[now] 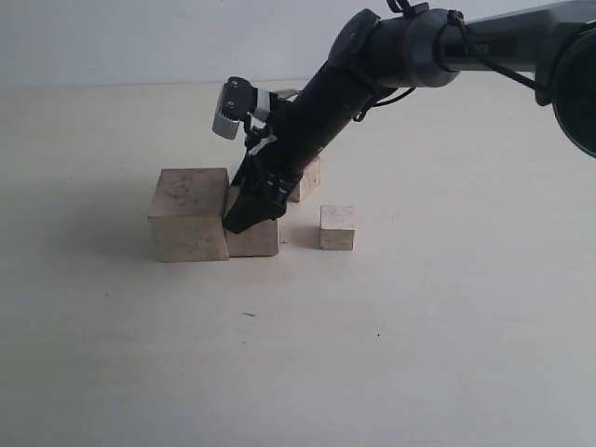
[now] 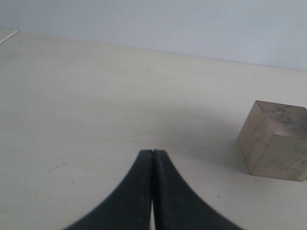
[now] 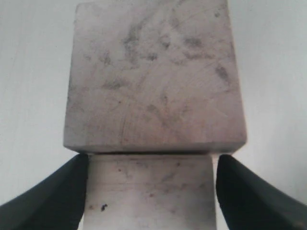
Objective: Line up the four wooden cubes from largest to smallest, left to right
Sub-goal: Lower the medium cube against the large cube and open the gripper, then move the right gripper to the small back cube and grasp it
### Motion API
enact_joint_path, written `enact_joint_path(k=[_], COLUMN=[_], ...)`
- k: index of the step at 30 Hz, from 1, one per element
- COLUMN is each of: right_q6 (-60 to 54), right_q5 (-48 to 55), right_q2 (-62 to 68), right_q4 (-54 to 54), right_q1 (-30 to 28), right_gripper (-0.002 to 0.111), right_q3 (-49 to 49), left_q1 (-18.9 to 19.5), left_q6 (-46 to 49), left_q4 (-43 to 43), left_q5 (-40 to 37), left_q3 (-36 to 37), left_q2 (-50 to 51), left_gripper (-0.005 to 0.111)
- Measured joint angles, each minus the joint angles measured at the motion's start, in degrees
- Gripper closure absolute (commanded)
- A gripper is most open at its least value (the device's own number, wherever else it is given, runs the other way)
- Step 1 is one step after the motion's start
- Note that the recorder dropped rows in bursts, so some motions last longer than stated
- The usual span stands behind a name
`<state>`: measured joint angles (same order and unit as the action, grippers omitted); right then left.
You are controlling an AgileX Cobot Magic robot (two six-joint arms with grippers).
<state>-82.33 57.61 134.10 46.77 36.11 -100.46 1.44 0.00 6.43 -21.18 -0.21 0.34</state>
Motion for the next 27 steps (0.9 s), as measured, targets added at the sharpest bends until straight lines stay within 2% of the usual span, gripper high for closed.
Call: enact_joint_path(k=[7,17,21,27], right_q6=[1.17,6.12,14.26,36.04], right_q5=[2.7,0.92,-3.19,-13.16], right_q2=[0.0,-7.7,-9.34,-10.27], right_q4=[0.42,-6.26,-14.74,-28.44], right_q1=[0.0,-0.25,-0.25,-0.25], right_gripper=[0.035,0.038,0.04,0.04], right_q3=[0.0,0.0,0.0,0.0], left_q1=[0.0,0.0,0.0,0.0], left_q6=[0.0,0.0,0.0,0.0], left_q4=[0.0,0.0,0.0,0.0], left_q5=[0.0,0.0,0.0,0.0], left_q3=[0.0,0.0,0.0,0.0], left_q2=[0.0,0.0,0.0,0.0], left_gripper=[0.107,0.107,0.107,0.107])
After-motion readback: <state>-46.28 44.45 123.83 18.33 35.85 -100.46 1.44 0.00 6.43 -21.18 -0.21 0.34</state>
